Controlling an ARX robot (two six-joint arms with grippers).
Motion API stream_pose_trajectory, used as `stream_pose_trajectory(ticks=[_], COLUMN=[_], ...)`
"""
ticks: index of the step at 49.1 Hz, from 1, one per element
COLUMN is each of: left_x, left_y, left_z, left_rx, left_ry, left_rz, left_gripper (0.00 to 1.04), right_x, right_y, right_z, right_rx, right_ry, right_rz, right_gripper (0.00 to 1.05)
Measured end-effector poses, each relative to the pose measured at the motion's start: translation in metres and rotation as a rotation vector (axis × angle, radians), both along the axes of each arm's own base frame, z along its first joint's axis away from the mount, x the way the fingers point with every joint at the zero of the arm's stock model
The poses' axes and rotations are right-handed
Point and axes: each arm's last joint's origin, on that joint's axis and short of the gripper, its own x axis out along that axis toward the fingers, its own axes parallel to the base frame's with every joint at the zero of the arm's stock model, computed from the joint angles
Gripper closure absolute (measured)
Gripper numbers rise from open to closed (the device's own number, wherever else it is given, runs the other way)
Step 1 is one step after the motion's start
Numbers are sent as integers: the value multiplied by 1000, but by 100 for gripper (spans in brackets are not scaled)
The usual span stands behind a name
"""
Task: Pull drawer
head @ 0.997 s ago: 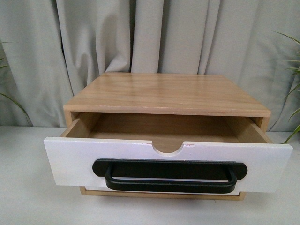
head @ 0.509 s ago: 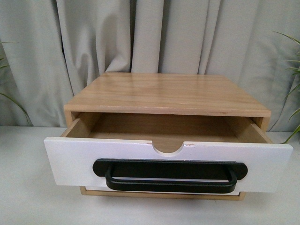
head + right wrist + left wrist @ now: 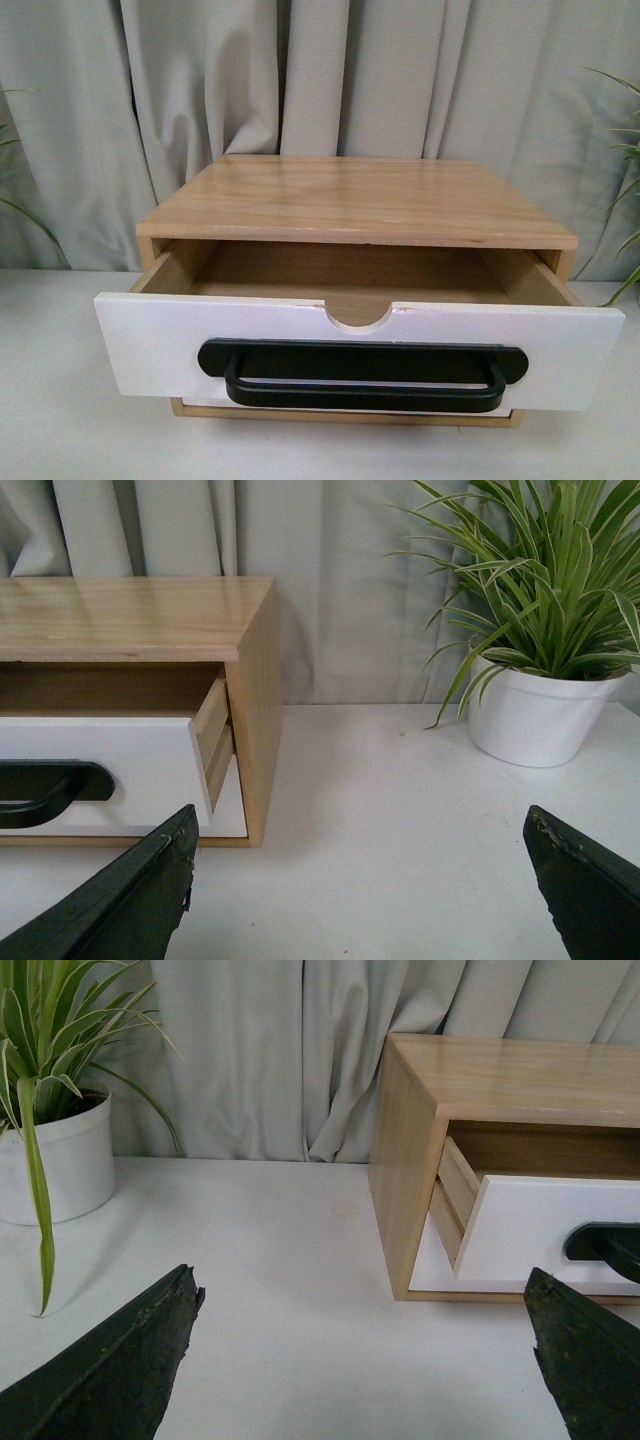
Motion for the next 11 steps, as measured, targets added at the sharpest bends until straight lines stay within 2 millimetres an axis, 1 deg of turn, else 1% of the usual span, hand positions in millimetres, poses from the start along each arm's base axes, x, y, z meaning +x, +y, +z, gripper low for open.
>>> stream_pose_trajectory(ticks=[11], left_x=[0], left_y=[0], left_z=[0], left_rx=[0], left_ry=[0], left_rz=[0], left_gripper=[6], right_x=[0], right_y=[0], right_z=[0], right_rx=[0], right_ry=[0], right_rz=[0], right_gripper=[9])
